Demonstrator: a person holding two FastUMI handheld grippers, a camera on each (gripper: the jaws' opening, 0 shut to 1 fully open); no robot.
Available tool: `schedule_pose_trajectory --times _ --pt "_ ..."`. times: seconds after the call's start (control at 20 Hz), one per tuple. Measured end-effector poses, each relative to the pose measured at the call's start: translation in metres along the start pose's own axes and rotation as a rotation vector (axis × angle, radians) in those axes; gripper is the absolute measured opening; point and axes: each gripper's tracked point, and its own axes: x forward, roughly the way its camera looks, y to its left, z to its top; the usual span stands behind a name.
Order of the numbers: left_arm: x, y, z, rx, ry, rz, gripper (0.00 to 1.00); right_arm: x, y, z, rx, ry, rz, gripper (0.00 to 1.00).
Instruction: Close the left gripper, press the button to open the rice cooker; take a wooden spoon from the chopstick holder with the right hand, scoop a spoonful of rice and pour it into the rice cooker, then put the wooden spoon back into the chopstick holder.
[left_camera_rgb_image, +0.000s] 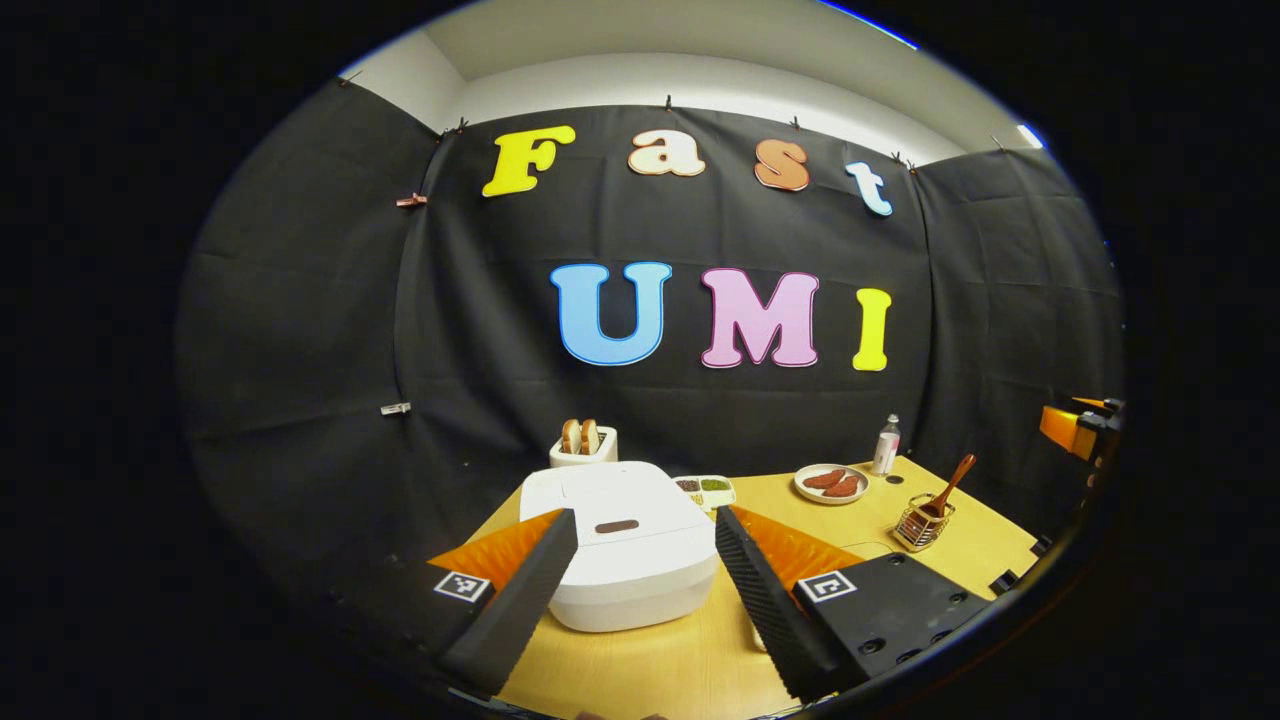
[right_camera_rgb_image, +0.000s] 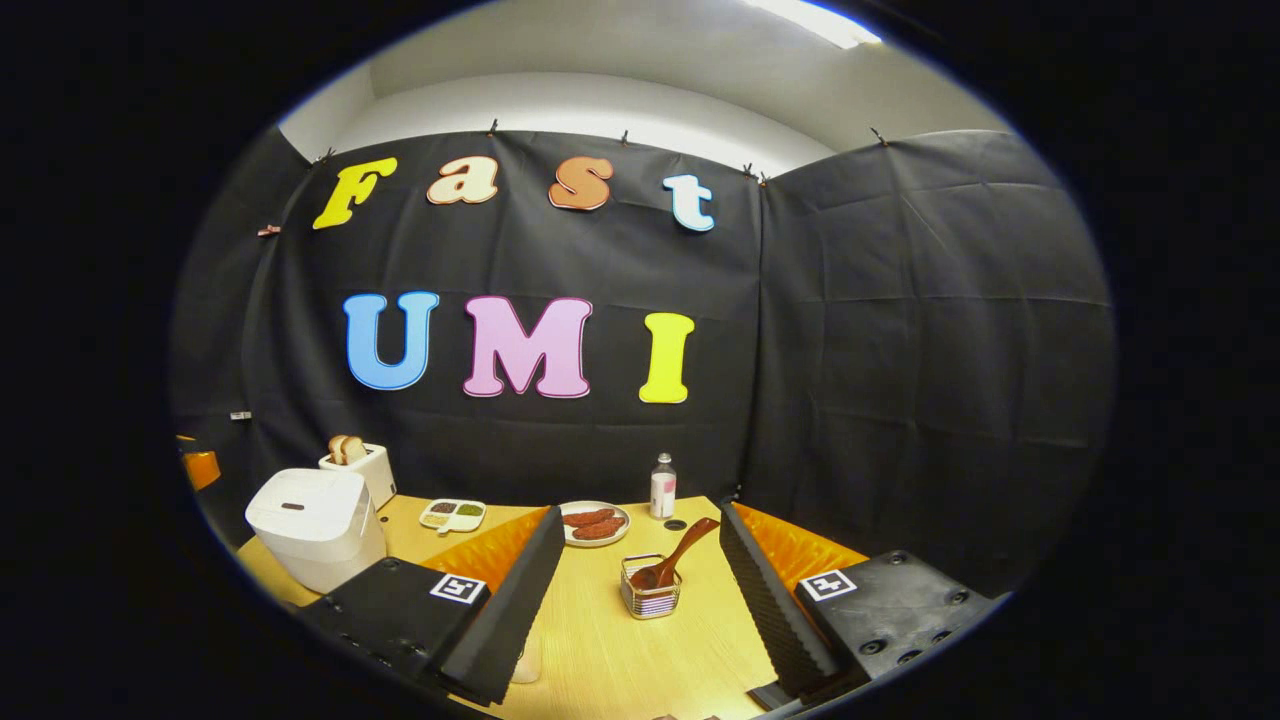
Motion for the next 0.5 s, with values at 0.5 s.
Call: schedule_pose_trajectory --times 0.5 --pt "0.054 0.033 0.028 0.006 0.012 0.010 0.94 -0.026 0.016 -0.013 -0.022 0.026 0.041 0.98"
